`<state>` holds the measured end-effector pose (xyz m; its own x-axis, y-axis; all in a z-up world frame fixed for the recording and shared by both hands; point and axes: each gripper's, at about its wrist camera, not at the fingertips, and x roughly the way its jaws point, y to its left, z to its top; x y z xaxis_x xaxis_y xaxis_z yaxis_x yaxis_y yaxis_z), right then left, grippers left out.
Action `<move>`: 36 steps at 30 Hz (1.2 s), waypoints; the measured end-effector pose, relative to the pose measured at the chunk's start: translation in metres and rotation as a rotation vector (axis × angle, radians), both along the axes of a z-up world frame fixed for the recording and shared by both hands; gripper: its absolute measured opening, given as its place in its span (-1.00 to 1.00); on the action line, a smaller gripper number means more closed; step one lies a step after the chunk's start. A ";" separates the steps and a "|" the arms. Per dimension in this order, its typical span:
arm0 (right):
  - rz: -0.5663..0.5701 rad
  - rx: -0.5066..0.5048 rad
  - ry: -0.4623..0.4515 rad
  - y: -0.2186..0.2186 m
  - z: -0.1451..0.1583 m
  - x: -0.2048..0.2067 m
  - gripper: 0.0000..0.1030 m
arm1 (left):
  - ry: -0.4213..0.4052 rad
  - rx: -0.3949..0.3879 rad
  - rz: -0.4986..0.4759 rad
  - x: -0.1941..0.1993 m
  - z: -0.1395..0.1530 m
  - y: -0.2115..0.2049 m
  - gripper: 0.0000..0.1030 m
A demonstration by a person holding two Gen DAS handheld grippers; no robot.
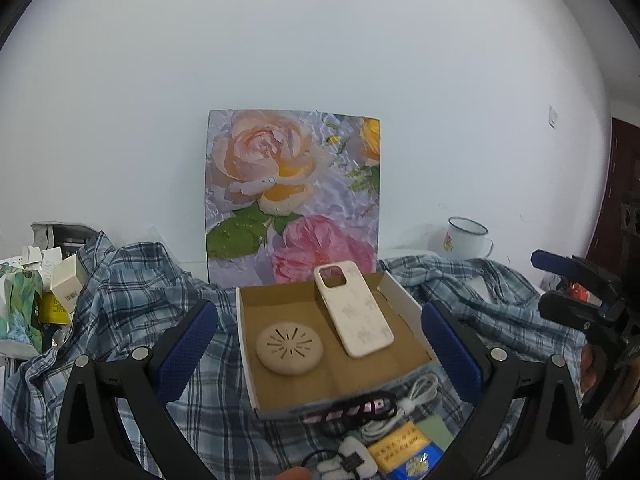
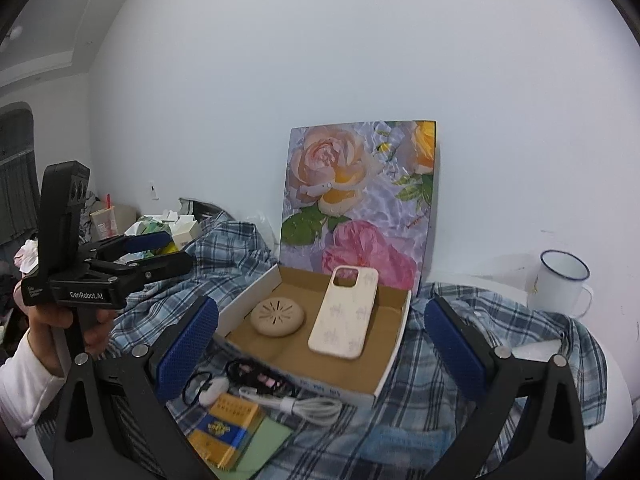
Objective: Organize soft objects
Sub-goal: 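Move the left gripper to the white earphone case and grasp it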
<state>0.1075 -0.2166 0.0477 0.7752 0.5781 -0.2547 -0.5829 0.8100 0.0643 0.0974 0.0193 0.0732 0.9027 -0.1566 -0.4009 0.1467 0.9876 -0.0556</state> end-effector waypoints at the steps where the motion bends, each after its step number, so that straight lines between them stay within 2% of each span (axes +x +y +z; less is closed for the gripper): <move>1: 0.001 0.001 0.005 -0.002 -0.003 -0.002 1.00 | 0.004 0.011 -0.004 -0.001 -0.002 -0.001 1.00; 4: -0.003 -0.002 0.023 -0.008 -0.013 -0.006 1.00 | 0.013 0.037 -0.011 -0.007 -0.009 -0.001 1.00; 14: -0.017 -0.063 0.053 -0.003 -0.038 -0.009 1.00 | 0.094 0.038 -0.049 -0.013 -0.041 -0.001 1.00; 20: -0.018 -0.081 0.081 0.000 -0.052 -0.003 1.00 | 0.167 0.024 -0.059 -0.007 -0.065 -0.003 1.00; 23: -0.013 -0.075 0.097 -0.001 -0.055 0.000 1.00 | 0.230 0.030 -0.049 -0.002 -0.078 -0.003 1.00; 31: -0.013 -0.070 0.121 -0.002 -0.058 0.002 1.00 | 0.341 -0.040 -0.091 0.004 -0.092 0.005 1.00; 32: -0.013 -0.074 0.123 -0.001 -0.059 0.002 1.00 | 0.349 -0.043 -0.101 0.004 -0.093 0.004 0.98; 34: -0.011 -0.085 0.128 0.001 -0.060 0.003 1.00 | 0.370 -0.039 -0.128 0.004 -0.096 0.001 0.76; 36: -0.011 -0.096 0.134 0.003 -0.061 0.004 1.00 | 0.390 -0.021 -0.140 0.005 -0.100 -0.004 0.71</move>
<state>0.1117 -0.2131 -0.0135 0.7365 0.5377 -0.4104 -0.5654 0.8224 0.0628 0.1028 0.0151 -0.0264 0.6529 -0.2790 -0.7042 0.2436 0.9576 -0.1536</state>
